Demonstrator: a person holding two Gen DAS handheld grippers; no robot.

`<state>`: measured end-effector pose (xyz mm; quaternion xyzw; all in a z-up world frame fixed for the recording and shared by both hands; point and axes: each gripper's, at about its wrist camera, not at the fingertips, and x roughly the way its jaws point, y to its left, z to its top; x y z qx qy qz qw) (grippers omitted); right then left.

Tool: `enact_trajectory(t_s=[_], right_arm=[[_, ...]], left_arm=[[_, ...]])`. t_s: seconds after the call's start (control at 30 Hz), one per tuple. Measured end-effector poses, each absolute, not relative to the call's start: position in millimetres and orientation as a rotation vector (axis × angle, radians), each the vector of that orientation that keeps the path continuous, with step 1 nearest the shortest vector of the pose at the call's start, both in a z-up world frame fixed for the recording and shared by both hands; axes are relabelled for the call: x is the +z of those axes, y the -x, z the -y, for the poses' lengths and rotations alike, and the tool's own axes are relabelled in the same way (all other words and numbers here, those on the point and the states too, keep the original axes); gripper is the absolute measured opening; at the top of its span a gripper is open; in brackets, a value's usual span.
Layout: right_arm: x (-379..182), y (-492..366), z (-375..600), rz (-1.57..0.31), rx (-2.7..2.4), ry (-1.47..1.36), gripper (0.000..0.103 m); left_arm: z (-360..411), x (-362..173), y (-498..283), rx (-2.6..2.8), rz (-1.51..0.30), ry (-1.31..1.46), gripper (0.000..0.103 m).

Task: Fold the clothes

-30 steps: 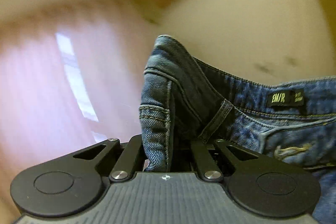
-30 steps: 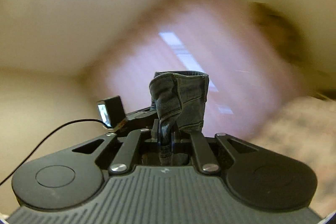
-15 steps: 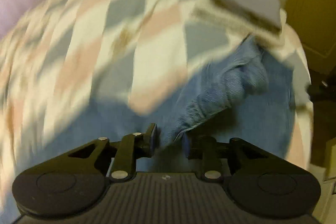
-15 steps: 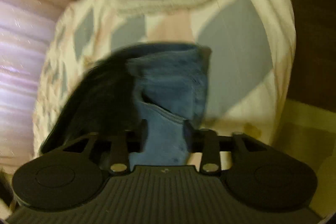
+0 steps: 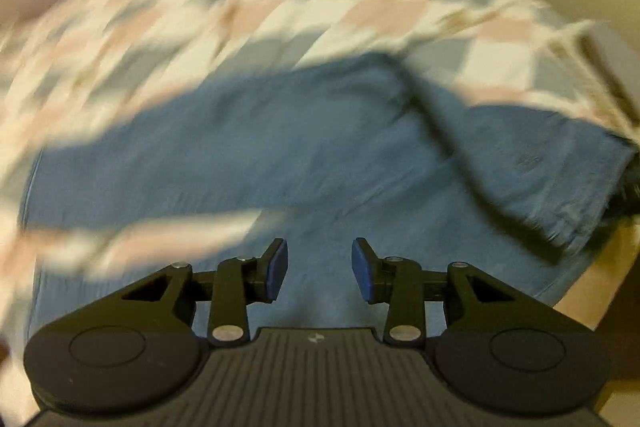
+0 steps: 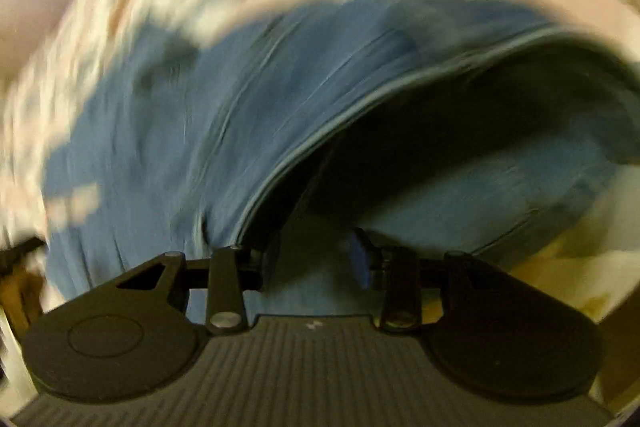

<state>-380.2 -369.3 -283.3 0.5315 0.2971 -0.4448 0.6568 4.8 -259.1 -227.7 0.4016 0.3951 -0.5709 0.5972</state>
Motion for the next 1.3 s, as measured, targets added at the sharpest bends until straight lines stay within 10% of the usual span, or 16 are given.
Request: enact_trajectory(t_s=[0.23, 0.4, 0.47, 0.73, 0.83, 0.97, 1.13, 1.3], right_arm=[[-232, 427, 477, -0.353, -1.290, -1.114, 0.032], [-206, 468, 498, -0.134, -1.469, -1.145, 0.053], [-212, 467, 474, -0.085, -1.435, -1.204, 0.071], [-312, 422, 337, -0.165, -1.374, -1.605, 0.071], [-324, 402, 304, -0.144, -1.362, -1.652, 0.070], [-320, 393, 299, -0.139, -1.384, -1.607, 0.069], [-296, 418, 285, -0.130, -1.460, -1.552, 0.069], [-301, 455, 280, -0.115, -1.520, -1.560, 0.069]], left_arm=[[206, -244, -94, -1.017, -0.974, -0.827, 0.042], [171, -250, -159, -0.770, -1.025, -0.681, 0.053], [151, -261, -184, -0.684, -1.082, -0.586, 0.065], [102, -327, -263, -0.515, -1.264, -0.121, 0.072], [90, -348, -283, -0.503, -1.300, 0.043, 0.060], [84, -339, -294, -0.589, -1.310, 0.161, 0.006], [37, -240, -273, -0.734, -1.113, 0.125, 0.009], [15, -282, -263, -0.570, -1.204, -0.037, 0.021]])
